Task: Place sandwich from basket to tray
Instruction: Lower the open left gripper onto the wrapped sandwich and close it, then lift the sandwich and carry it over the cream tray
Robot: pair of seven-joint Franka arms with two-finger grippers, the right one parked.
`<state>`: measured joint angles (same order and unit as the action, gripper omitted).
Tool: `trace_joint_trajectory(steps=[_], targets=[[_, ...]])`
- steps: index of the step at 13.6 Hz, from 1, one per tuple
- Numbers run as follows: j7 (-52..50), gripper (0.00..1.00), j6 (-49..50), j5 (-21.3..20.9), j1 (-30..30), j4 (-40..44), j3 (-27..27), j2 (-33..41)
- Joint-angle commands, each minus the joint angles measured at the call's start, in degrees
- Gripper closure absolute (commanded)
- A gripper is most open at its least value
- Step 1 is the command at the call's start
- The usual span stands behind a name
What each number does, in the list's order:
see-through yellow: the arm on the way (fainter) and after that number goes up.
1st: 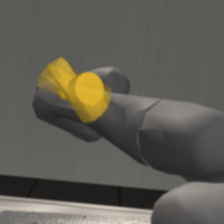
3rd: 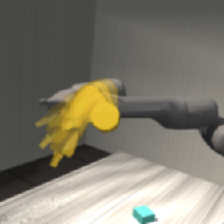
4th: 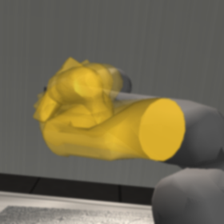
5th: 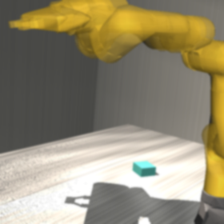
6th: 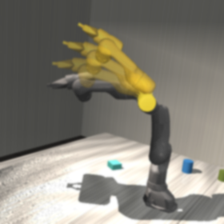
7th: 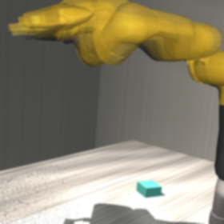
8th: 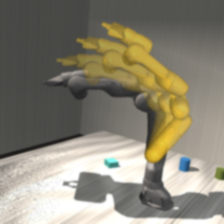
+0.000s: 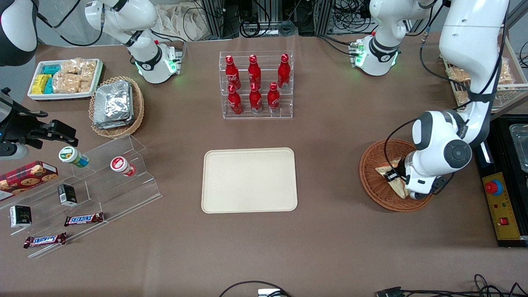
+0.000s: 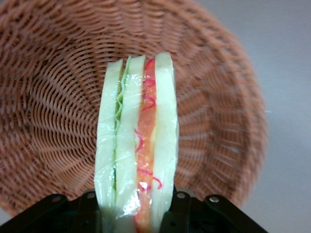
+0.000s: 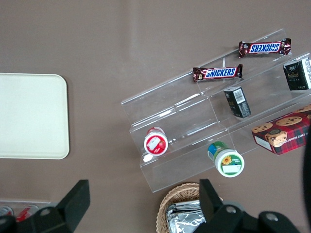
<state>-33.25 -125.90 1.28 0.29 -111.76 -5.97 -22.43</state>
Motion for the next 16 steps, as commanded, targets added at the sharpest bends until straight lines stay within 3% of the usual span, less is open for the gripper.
trace_joint_trajectory(steps=[1, 4, 7, 11, 13, 16], targets=[[-6.44, 1.0, 7.75, 2.92, -0.47, 7.48, -3.16, 0.99], [-16.03, 0.96, 10.5, 5.4, -0.99, 16.55, -8.86, -1.9], [-15.72, 0.96, 10.5, 4.27, -2.74, 23.05, -13.36, -6.91], [-2.75, 0.96, 11.54, -2.32, -9.25, 30.79, -13.72, -12.53], [8.42, 0.96, 11.55, -2.07, -12.06, 34.57, -13.81, -16.13], [9.43, 0.95, 10.24, -1.89, -16.36, 37.57, -13.89, -20.88]])
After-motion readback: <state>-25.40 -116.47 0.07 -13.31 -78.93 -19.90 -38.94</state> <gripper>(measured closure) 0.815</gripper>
